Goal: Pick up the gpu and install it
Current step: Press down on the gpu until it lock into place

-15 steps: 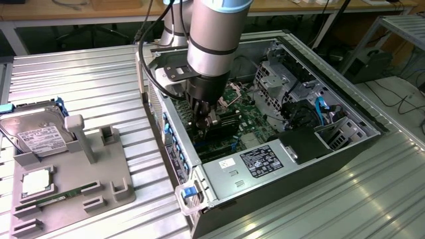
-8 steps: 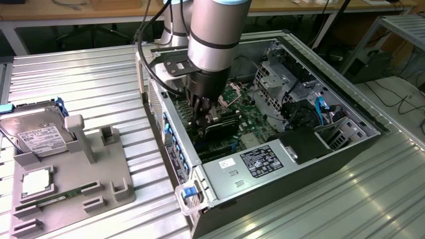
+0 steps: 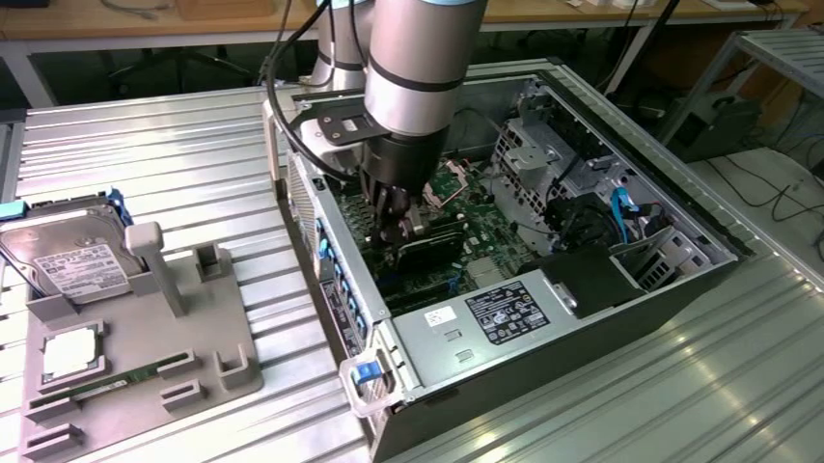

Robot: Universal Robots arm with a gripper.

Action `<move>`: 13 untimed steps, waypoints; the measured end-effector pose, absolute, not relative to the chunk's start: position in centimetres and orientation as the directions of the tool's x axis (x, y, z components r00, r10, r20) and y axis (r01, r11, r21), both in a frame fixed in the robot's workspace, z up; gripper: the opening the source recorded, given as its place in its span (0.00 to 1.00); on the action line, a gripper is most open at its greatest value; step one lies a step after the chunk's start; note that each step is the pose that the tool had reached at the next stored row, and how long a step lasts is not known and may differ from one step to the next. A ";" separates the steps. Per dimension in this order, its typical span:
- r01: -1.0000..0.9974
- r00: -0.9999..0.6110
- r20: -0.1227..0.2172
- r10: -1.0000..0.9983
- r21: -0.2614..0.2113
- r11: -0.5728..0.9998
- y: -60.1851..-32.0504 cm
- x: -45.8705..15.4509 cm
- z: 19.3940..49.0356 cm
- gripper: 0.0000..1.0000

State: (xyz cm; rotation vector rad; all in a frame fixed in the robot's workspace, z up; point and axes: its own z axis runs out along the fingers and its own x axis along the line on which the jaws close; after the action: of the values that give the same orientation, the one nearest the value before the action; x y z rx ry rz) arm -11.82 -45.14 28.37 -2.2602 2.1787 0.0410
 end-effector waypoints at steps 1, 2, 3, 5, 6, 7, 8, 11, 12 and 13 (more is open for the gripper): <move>-0.999 0.036 -0.020 -0.999 0.017 -0.037 -45.1 -11.8 28.4 0.11; -0.999 0.036 -0.020 -0.999 0.017 -0.037 -45.1 -11.6 28.4 0.11; -0.999 0.036 -0.020 -0.999 0.017 -0.037 -45.1 -11.4 28.4 0.11; -0.999 0.036 -0.020 -0.999 0.017 -0.037 -45.1 -10.7 28.4 0.11; -0.999 0.037 -0.020 -0.999 0.017 -0.037 -45.1 -10.4 28.4 0.11; -0.999 0.036 -0.020 -0.999 0.017 -0.037 -45.1 -10.2 28.4 0.11; -0.999 0.037 -0.020 -0.999 0.017 -0.037 -45.1 -9.9 28.4 0.11; -0.999 0.036 -0.020 -0.999 0.017 -0.037 -45.1 -9.9 28.4 0.11; -0.999 0.036 -0.020 -0.999 0.017 -0.037 -45.1 -9.9 28.4 0.11; -0.999 0.036 -0.020 -0.999 0.017 -0.037 -45.1 -9.9 28.4 0.11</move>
State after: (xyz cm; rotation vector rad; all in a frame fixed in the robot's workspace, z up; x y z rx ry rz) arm -9.88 -45.14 28.36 -2.2600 2.1786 0.0410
